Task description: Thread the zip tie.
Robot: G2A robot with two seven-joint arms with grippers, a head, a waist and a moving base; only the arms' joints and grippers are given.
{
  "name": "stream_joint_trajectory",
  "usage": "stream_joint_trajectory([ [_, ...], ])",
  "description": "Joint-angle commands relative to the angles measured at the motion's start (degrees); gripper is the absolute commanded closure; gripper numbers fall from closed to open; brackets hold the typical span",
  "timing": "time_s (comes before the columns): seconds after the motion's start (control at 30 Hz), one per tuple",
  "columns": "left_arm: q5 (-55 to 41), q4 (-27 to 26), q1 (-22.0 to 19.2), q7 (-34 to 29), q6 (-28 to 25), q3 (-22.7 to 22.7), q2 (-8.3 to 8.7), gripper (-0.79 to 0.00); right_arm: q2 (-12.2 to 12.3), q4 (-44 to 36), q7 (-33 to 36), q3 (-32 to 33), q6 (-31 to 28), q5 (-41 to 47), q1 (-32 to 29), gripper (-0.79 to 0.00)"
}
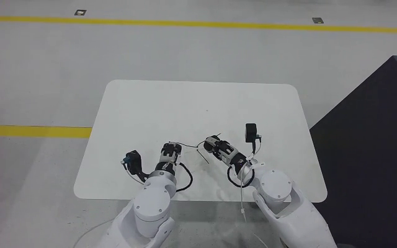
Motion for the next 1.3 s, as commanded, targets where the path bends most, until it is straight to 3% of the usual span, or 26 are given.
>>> stream_joint_trajectory([
  [0.0, 0.5, -0.3, 0.1, -0.6, 0.0, 0.0, -0.16, 0.0, 0.0, 0.0, 0.0, 0.0, 0.0, 0.0, 0.0, 0.0],
  [0.63, 1.5, -2.0, 2.7, -4.9, 0.5, -2.9, -1.68, 0.0, -0.3, -0.2, 0.1, -0.1, -1.5, -0.8, -1.6, 0.0],
  [0.97, -2.9, -3.2, 3.1, -7.5, 3.5, -5.8, -2.57, 0.0, -0.5, -1.3, 1.1, 0.4, -1.9, -0.8, -2.2, 0.0],
  [1.27, -6.5, -4.0, 3.5, -7.3, 1.5, -8.5, -3.5, 0.0, -0.6, -1.9, 1.6, 0.8, -2.0, -0.7, -2.5, 0.0],
])
